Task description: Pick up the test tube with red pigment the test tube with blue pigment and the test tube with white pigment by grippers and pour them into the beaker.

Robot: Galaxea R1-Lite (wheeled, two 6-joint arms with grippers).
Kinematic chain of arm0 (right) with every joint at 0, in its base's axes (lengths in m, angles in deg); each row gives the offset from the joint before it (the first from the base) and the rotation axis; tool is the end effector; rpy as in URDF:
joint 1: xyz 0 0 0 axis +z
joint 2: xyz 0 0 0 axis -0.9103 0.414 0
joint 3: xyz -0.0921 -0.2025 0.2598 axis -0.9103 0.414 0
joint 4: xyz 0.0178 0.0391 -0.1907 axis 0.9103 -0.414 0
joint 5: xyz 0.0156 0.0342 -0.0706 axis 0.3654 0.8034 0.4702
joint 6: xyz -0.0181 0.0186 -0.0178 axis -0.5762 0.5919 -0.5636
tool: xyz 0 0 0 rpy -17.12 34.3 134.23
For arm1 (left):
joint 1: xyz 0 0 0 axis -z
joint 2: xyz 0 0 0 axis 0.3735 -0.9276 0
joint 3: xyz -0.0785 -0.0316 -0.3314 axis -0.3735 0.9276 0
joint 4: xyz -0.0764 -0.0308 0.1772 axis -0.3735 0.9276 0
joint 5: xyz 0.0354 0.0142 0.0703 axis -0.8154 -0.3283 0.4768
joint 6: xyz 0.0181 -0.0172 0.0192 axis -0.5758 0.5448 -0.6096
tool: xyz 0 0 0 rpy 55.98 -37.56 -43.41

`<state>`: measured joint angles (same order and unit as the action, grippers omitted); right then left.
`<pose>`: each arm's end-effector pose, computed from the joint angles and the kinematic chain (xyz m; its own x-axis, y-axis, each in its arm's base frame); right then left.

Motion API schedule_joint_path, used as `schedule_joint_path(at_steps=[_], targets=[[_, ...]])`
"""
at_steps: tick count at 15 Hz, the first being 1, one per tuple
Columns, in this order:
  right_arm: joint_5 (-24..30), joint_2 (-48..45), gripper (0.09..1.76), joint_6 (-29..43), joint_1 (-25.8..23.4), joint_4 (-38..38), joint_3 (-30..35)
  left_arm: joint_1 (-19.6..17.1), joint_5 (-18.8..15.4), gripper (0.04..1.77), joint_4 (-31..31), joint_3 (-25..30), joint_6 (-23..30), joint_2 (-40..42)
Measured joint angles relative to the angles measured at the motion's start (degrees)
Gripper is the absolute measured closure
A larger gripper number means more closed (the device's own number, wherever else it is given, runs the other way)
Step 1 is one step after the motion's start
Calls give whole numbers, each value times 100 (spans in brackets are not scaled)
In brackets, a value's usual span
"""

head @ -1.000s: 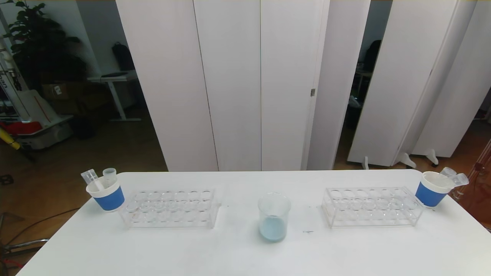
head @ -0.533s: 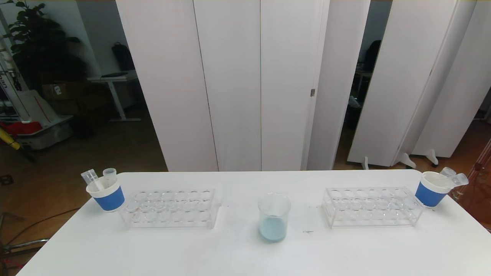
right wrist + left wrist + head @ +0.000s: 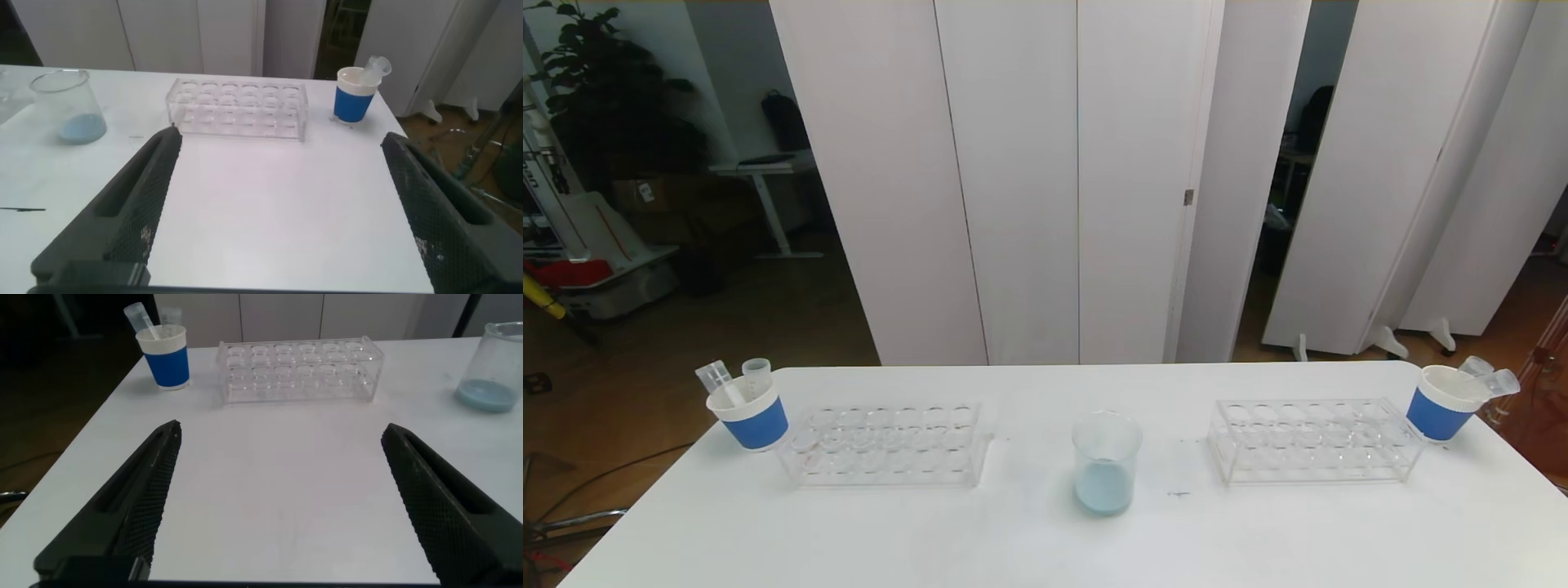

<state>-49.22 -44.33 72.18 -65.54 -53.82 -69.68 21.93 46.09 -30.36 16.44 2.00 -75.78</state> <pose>-0.0726 0.0005 0.1437 0.9993 0.0191 -0.0307 -0.0192 0.9998 -0.0037 -0.0503 -0.0001 0.0755 1.0000 0.0000 -0.0059 0.0001 0.9999 0.0167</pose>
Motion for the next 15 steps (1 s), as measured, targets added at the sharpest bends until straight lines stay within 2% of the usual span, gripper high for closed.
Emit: schedule_joint_path(at_steps=[6,15], targets=[[-48,-485,10,129,0,191,1158,0,0,6,0,0,0,0],[-156,-512,10,123,0,212,1351,0,2,6,2,0,0,0]])
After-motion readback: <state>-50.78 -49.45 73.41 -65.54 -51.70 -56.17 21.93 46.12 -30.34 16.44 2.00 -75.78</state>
